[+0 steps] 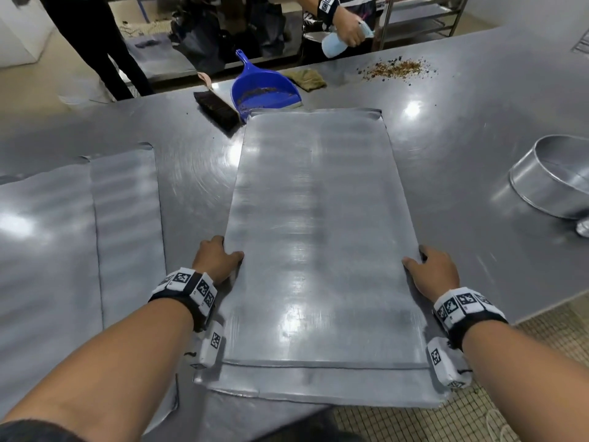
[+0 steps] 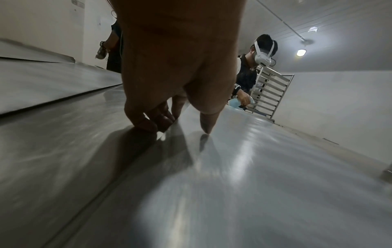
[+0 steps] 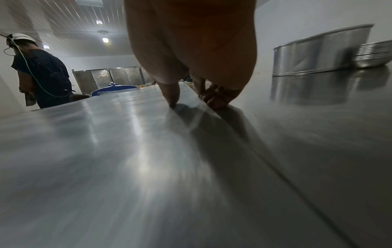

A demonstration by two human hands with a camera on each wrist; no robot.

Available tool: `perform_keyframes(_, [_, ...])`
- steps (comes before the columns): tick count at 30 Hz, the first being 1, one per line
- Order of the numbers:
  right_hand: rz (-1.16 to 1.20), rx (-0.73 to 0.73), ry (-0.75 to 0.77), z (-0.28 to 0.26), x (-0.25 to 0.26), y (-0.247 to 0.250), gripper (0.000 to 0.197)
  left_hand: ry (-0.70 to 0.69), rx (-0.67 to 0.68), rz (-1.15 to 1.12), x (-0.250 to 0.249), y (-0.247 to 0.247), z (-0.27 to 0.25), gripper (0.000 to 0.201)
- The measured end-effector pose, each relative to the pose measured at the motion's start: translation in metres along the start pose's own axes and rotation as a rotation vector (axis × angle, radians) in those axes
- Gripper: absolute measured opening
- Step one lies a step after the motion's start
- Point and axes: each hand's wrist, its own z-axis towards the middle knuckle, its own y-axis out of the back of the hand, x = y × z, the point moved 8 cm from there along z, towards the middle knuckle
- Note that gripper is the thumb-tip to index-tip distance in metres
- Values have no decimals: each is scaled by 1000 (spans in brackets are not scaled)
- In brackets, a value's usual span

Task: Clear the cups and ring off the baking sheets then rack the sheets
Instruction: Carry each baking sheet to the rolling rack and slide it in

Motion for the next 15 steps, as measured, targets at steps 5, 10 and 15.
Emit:
perform_keyframes(5, [-62,-13,-12,-66,-26,8,37,7,-37,23,16,3,-65,32])
perform_keyframes(10, [-29,-8,-82,-119,-45,6,32,82,-38,20,44,-4,-119,38])
perform_keyframes(15, [5,61,-74,-148,-39,8,39,0,-4,-18,35,-7,-156,51])
